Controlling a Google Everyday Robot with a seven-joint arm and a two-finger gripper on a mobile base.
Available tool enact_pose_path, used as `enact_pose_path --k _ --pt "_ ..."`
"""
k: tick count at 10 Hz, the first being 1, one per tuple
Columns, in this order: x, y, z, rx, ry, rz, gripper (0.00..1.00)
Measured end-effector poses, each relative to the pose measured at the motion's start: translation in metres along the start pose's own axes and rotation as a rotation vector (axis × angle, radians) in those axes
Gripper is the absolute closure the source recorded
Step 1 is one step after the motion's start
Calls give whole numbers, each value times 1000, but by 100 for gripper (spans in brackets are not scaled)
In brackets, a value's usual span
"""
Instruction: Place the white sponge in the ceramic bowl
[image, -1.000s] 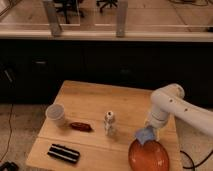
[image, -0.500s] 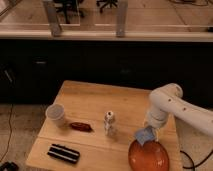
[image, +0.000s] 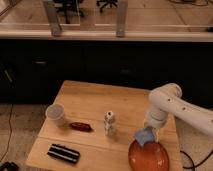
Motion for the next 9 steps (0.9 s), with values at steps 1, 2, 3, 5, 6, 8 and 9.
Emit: enact_pose_path --k 1,2,3,5,6,8,9 --pt "0 1 0 -2 -1 -2 97" --pt "-1 1 0 -4 -2 -4 97" --pt "-2 1 0 -6 -3 -6 97" --pt "-2 2 -1 -8 -4 -11 97" --pt "-3 3 0 -9 -5 -12 97" --pt "-4 3 0 -10 -7 -15 97" --pt "-4 4 -1 -12 -7 -17 97"
